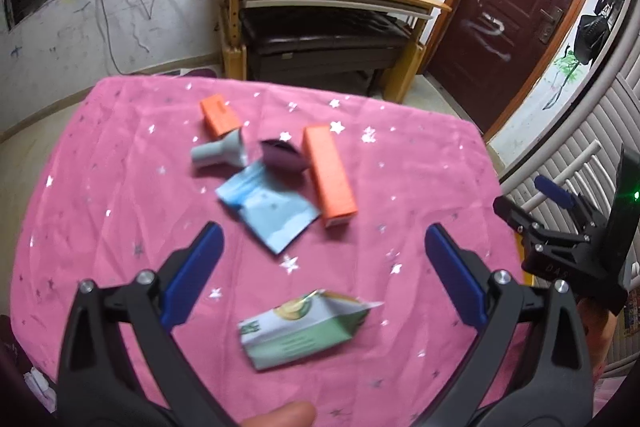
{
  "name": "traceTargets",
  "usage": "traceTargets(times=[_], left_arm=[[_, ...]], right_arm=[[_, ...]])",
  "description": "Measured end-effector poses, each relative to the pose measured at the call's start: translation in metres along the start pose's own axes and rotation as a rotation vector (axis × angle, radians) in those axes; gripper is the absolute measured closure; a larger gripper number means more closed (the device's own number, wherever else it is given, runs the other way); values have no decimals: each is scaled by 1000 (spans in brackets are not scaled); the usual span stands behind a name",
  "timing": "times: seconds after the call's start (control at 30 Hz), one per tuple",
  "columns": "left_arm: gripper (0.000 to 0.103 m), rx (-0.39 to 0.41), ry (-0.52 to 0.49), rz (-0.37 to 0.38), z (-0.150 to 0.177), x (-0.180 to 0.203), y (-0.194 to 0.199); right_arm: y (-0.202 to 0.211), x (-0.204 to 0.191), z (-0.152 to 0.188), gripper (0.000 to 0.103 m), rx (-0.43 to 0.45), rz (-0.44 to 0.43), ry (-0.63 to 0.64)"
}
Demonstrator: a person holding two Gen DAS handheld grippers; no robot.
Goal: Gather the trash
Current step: 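Move both grippers back over the table toward the green-and-white packet, then grasp the green-and-white packet with the left gripper while the right grasps the long orange box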
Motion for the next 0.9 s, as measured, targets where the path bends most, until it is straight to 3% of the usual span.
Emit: traceTargets(times=[0.3, 0.5, 0.67, 0.73, 0.9], left_arm=[[7, -23, -91, 19, 26, -10, -4], [7, -54, -218, 115, 46, -4, -12], [7, -39, -318, 133, 54, 2, -20], [15, -19, -332, 112, 56, 2, -23], [20, -15, -356, 148, 58, 3, -27]], right_arm=[[-10, -28, -2, 9, 3, -30, 35], [-10, -49, -9, 9, 13, -109, 17], [-20, -69, -14, 9, -16, -128, 22], [-26, -78, -19, 9, -30, -111, 40], [-43, -113, -31, 9, -60, -136, 73]])
Point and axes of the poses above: each gripper's, at about its wrist camera, not at the fingertips, and y roughly against the way its jaws point, x to its right, z to its underside, the point moved 5 cm from there along -y, roughly the way its jaws point, and after that the axes turned 5 degrees about -y, right-handed, at the moved point
